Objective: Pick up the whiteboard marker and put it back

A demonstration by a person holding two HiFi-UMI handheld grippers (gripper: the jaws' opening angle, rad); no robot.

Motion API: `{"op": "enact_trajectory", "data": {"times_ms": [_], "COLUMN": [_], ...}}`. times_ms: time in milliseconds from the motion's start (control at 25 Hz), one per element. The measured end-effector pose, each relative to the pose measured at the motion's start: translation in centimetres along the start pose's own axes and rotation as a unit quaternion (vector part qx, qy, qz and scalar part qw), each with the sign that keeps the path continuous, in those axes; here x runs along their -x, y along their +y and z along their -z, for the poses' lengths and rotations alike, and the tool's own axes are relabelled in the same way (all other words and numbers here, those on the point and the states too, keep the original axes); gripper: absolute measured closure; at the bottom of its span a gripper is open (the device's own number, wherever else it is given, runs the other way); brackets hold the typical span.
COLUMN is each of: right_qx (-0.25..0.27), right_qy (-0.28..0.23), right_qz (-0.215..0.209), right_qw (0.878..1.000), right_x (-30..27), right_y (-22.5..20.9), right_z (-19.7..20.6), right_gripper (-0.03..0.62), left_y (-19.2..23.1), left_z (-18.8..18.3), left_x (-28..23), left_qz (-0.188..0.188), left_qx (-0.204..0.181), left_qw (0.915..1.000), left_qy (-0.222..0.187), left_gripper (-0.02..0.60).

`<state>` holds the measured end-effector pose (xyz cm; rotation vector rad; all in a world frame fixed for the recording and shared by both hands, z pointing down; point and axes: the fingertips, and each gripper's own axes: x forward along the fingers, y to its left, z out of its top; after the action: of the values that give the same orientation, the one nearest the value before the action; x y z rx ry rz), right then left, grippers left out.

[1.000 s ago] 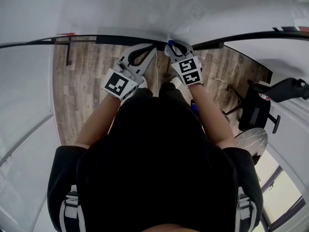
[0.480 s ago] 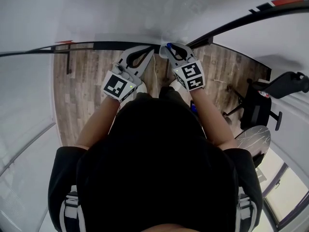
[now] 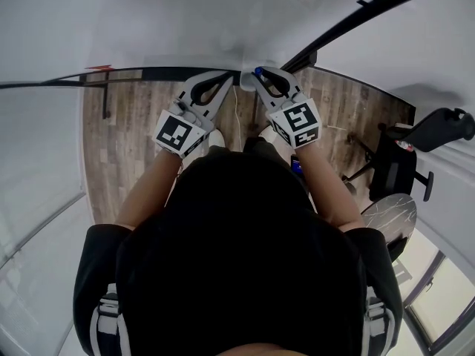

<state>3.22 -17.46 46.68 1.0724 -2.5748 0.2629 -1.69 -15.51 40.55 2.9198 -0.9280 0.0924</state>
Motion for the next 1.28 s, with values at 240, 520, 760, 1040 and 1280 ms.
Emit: {"op": "enact_trajectory", "data": {"times_ms": [240,520,760,1040,1280], "right_qx": [0.008,0.017,0.018,0.024,0.028], "right_qy": [-0.037,-0.067,-0.089,-0.1,-0.11], "right_qz": [-0.015,-0.031,-0.039,-0.037,-0.035], "right_qw": [0.999,0.997,0.995,0.994,0.993], "right_x": [1.9,4.1,6.1,8.0,8.6], "right_y": [0.8,1.9,2.5,3.3,3.7], "right_z": [-3.7,-7.2,-9.1,-10.7,-11.7], "right_gripper": [0.534,0.534,0.534,0.534,0.534], "left_y": [-0.3,-1.1,-2.1,-2.6,-3.0], "left_z": [-0.7,-3.0,-5.2,-6.4,-6.8], "left_x": [0.2,0.2,0.5,1.1,1.2], "left_qz": [-0.004,-0.001,0.009,0.017,0.022], "left_qx": [-0.01,-0.022,-0.029,-0.03,-0.036], "left_qw": [0.9998,0.9997,0.9994,0.9992,0.9989], "left_qy": [0.015,-0.005,-0.019,-0.021,-0.02], "left_gripper": [0.578,0.578,0.578,0.578,0.578]}}
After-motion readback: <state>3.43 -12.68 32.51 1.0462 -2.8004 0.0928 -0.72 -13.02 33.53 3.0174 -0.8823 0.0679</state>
